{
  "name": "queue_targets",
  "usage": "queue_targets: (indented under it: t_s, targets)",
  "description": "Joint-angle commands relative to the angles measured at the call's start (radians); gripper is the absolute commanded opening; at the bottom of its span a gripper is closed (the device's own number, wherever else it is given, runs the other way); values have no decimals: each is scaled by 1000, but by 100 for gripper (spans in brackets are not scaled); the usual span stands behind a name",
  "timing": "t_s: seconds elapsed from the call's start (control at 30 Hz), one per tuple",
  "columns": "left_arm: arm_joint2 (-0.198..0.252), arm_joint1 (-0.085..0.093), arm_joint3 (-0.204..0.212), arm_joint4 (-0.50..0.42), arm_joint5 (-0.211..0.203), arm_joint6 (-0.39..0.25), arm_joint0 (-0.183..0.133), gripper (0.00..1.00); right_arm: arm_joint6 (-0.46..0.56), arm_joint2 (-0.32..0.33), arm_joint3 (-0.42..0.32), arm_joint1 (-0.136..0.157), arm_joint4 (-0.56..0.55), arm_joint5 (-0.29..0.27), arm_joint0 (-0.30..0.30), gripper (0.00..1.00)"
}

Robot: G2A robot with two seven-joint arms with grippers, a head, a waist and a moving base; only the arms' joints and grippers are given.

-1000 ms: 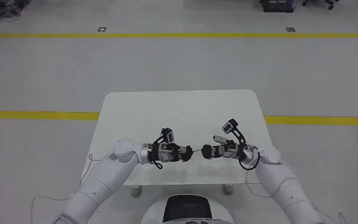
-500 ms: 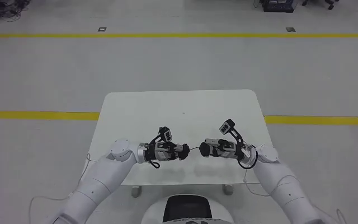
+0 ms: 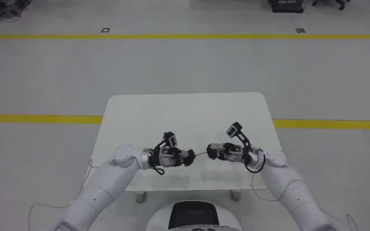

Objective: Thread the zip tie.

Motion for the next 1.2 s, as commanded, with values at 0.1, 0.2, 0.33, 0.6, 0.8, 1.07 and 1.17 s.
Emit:
queue_targets:
  t_s: [0.1, 0.2, 0.33, 0.6, 0.8, 1.07, 1.17]
  targets:
    - [4, 1, -3, -2, -2, 0, 0, 0, -1, -6, 4, -1, -3, 4, 2, 20]
    - [6, 1, -2, -1, -2, 4, -1, 0, 6, -8, 5, -1, -2, 2, 1, 17]
    - [10, 2, -5, 8, -8, 17, -1, 0, 9, -8, 1, 1, -5, -1, -1, 18]
    - [6, 6, -7, 8, -13, 36, 1, 0, 9, -13, -13, 6, -13, 0, -4, 16]
    - [3, 9, -14, 9, -10, 48, 5, 0, 9, -15, -19, 11, -12, -2, -5, 0]
    - [0, 13, -17, 4, 0, 49, 4, 0, 9, -13, -24, 16, -10, -5, -7, 8]
    - [-2, 14, -18, -1, 3, 44, 4, 0, 9, -12, -24, 17, -10, -5, -7, 10]
